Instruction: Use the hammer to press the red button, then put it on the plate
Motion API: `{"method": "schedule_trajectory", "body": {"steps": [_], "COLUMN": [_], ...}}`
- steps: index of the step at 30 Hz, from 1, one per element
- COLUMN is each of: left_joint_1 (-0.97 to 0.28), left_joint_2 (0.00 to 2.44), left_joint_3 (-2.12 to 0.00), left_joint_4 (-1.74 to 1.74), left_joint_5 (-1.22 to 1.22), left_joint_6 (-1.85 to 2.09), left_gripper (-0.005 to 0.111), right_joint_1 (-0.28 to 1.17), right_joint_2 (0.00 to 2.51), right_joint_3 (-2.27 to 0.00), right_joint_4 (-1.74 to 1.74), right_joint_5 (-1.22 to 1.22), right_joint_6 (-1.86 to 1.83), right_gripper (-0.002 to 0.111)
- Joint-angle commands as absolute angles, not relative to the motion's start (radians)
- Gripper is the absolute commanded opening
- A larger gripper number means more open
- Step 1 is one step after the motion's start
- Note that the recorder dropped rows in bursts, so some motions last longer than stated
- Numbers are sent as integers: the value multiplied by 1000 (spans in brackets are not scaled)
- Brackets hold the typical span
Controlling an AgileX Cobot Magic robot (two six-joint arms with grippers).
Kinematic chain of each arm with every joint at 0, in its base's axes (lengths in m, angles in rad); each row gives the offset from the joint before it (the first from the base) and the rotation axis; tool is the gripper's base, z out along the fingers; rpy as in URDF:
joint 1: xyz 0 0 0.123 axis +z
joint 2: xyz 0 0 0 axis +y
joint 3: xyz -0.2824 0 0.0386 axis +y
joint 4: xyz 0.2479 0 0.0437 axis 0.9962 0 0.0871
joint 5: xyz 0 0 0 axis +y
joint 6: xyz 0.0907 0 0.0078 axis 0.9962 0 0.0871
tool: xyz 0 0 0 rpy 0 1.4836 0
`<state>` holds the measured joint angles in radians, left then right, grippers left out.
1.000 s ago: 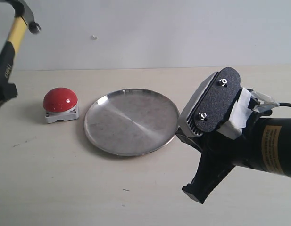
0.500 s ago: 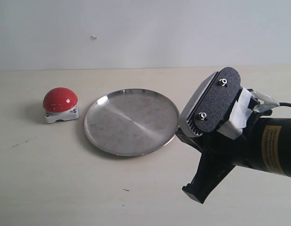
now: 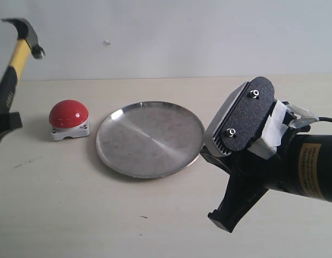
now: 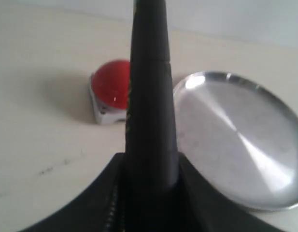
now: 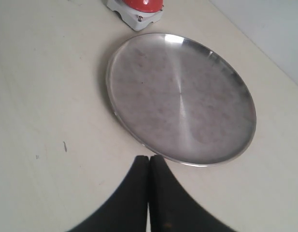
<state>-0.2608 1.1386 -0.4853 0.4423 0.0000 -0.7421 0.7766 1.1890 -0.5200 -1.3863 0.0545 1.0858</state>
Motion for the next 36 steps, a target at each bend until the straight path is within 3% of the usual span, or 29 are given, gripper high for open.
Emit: {"method": "schedule_trajectory", "body": {"steps": [1, 8, 24, 36], "left_joint_1": [-258, -258, -314, -511], "left_joint_2": [1305, 1510, 990, 1000], "left_joint_3": [-477, -477, -477, -477], "left_joint_4": [425, 448, 455, 455], "left_joint_5": [-134, -161, -69, -194], "left_joint_6": [-739, -732, -764, -869], "left_gripper": [0, 0, 0, 0], "right_joint_1": [770, 770, 770, 770], "right_joint_2": [1187, 1187, 1187, 1187], "right_joint_3": [-517, -517, -517, -517], "right_joint_4": [-1388, -1388, -1385, -1388], "right_joint_5": [53, 86, 74, 74], "right_joint_6": [1083, 1082, 1103, 1101], "right_gripper": [0, 0, 0, 0]}}
